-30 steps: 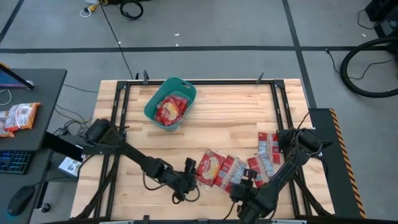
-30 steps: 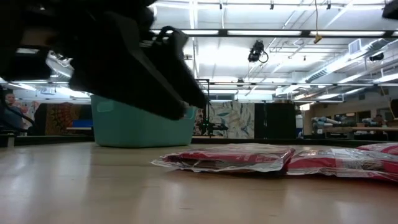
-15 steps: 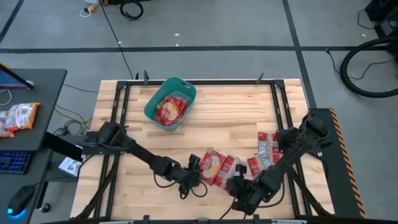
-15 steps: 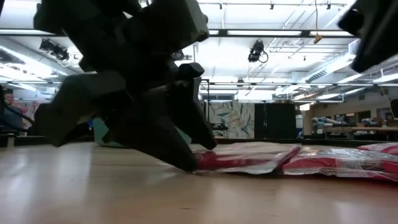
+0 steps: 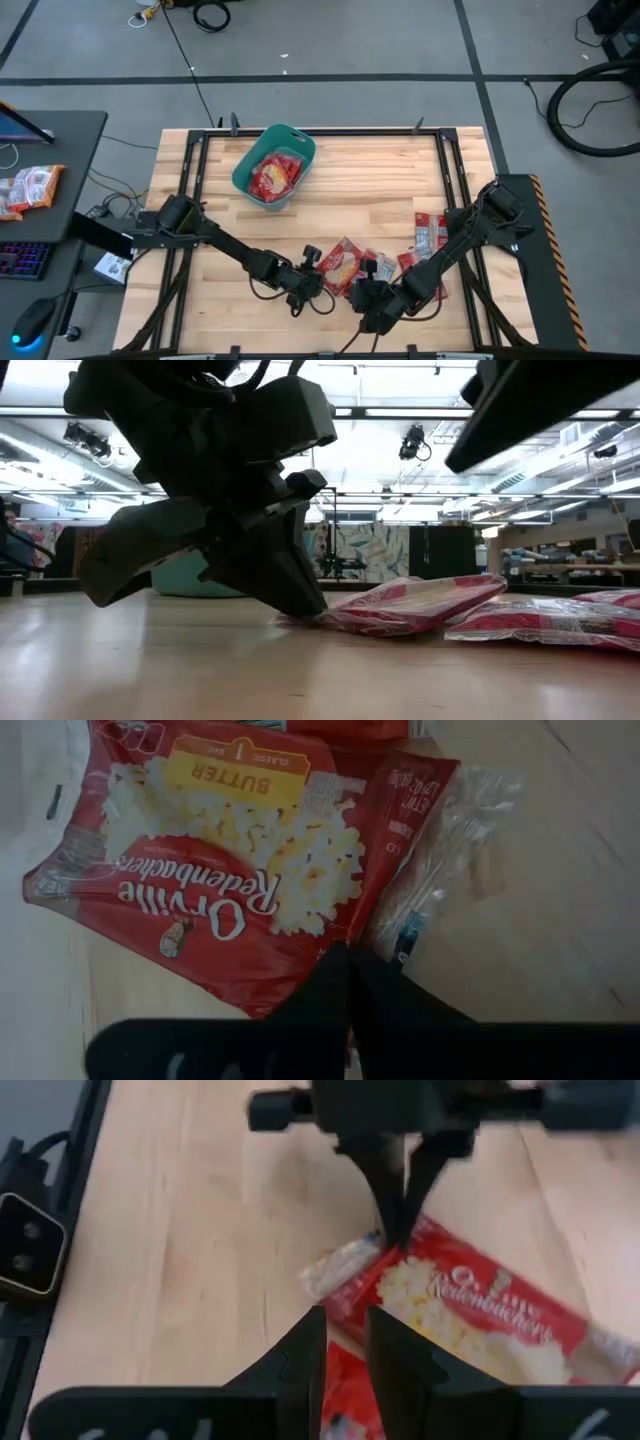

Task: Sort popcorn bags into baskets
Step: Put the popcorn bag into the green bin

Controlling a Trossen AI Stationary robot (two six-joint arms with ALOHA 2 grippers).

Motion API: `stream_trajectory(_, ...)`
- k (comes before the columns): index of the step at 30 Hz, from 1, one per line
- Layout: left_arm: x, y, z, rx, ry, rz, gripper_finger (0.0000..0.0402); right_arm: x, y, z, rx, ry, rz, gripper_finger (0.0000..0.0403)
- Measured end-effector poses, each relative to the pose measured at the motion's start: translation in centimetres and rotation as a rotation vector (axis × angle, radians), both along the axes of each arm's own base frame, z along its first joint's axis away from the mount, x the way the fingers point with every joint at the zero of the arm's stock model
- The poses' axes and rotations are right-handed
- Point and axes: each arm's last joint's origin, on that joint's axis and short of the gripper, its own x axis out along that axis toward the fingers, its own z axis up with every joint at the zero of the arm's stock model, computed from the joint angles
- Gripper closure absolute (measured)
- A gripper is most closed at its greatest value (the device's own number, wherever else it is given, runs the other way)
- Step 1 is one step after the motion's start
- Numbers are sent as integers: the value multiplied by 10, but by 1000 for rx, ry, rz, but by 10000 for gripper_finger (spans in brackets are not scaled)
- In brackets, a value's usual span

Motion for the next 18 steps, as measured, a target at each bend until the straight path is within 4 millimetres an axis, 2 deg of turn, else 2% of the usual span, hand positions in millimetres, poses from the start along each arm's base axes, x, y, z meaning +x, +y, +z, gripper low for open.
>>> stream_trajectory(5, -3, -2, 7, -20, 4, -16, 396, 8, 7, -10, -133, 10, 141, 326)
stream_trajectory(9, -6, -2, 22, -87, -7, -3, 397, 13, 15, -18, -243, 39, 228, 318)
stream_trajectory(12, -7, -2, 31, -121, -27, 9, 398, 15, 16, -23, -274, 90, 227, 297)
stream_trajectory(18, -8, -2, 38, -166, -43, 24, 398, 17, 10, -23, -294, 119, 210, 231)
